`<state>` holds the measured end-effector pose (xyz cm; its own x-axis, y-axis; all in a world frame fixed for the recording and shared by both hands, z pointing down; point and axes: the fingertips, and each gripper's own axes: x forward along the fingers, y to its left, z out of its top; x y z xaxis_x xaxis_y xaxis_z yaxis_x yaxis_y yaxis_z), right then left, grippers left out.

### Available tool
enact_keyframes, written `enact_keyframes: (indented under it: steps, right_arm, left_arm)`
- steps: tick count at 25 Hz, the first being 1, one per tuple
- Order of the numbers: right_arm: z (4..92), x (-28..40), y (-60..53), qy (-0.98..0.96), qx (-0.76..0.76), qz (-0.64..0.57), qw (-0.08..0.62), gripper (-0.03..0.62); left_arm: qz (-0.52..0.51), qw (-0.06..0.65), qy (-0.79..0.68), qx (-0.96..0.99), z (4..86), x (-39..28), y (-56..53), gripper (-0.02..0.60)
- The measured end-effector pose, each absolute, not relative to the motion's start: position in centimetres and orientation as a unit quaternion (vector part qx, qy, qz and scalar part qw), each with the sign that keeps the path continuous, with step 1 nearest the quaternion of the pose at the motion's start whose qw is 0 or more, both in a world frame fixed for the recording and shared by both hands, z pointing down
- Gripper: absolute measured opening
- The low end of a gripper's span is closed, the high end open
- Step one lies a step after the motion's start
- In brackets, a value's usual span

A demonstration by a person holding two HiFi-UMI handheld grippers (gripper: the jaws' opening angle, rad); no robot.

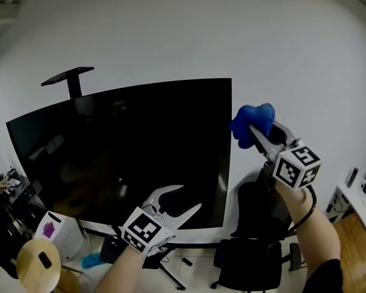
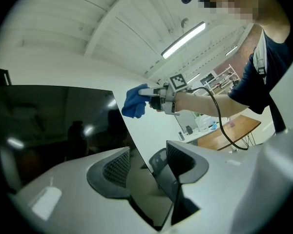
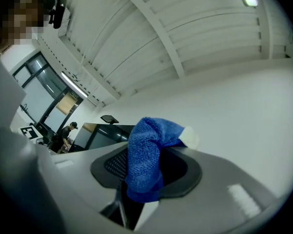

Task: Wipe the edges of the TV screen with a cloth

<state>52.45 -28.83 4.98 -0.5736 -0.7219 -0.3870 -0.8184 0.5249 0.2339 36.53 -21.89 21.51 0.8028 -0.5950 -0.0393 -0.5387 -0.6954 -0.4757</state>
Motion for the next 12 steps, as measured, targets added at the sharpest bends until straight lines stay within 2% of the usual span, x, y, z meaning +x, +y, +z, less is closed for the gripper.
enact_keyframes:
  steps: [7,12]
  right_arm:
    - [-4.3,54.1,-35.9,0.860,-0.445,0.210,0.137,0.160]
    - [-6.6,52.7,-37.8,0.871,-0.420,0.212,0.141,0.160]
  left_arm:
    - [-0.043,0.273,0.324,-0.905,16.1,38.1,-25.9,0.221]
    - [-0.042,0.274,0.336,-0.900,15.3,38.6,-27.7,0.221]
